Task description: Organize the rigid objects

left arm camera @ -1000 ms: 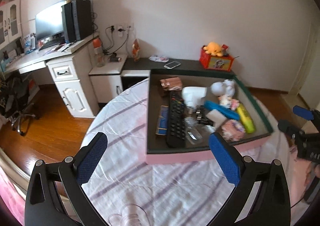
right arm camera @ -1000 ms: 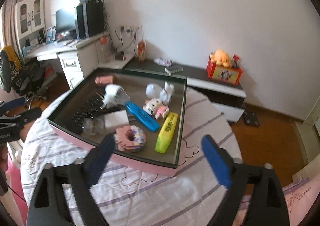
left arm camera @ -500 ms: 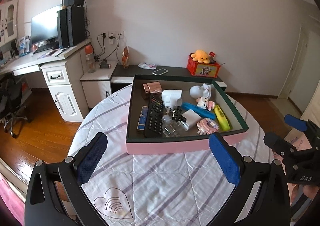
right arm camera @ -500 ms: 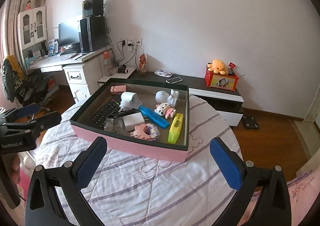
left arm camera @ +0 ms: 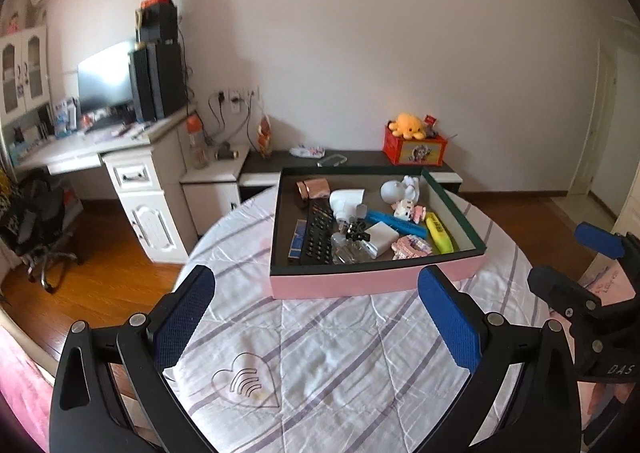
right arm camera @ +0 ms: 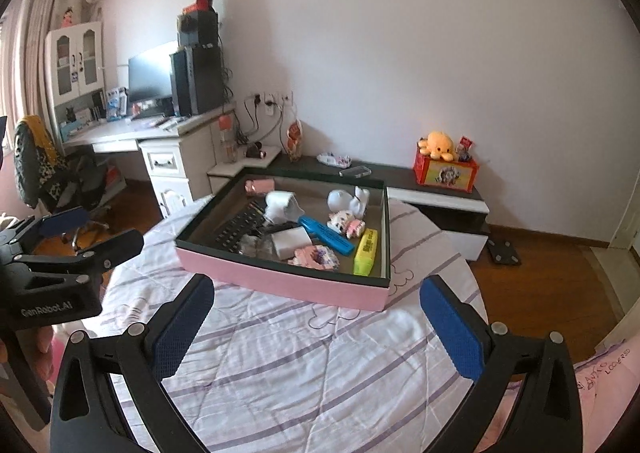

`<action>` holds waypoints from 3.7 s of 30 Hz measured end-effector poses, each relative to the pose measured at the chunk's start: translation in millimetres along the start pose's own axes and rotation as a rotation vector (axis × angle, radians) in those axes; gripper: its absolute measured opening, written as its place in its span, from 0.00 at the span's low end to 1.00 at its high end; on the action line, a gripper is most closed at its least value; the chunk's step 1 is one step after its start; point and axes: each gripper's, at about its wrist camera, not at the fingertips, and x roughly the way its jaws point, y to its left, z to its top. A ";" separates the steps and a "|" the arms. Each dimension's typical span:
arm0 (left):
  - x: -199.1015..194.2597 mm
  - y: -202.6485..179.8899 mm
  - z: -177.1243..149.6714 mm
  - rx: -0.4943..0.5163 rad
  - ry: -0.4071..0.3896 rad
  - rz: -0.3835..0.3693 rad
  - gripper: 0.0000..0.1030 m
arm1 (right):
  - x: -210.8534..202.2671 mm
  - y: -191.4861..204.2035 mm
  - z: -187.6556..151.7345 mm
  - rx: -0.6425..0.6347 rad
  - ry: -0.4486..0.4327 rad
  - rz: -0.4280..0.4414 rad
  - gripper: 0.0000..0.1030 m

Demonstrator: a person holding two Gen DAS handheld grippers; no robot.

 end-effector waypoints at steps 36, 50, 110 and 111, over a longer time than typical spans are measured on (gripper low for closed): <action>-196.9 -23.9 -17.4 0.074 -0.322 0.063 1.00 | -172.5 48.0 -11.8 -0.085 -0.306 0.038 1.00; -178.5 -27.0 9.2 0.057 -0.403 0.134 1.00 | -151.4 40.7 13.4 -0.059 -0.352 0.059 1.00; -136.6 -5.5 -8.3 0.041 -0.442 0.143 1.00 | -127.9 59.6 2.5 -0.093 -0.417 -0.050 1.00; -136.4 -5.6 -7.9 0.043 -0.441 0.143 1.00 | -128.3 59.5 2.5 -0.093 -0.418 -0.051 1.00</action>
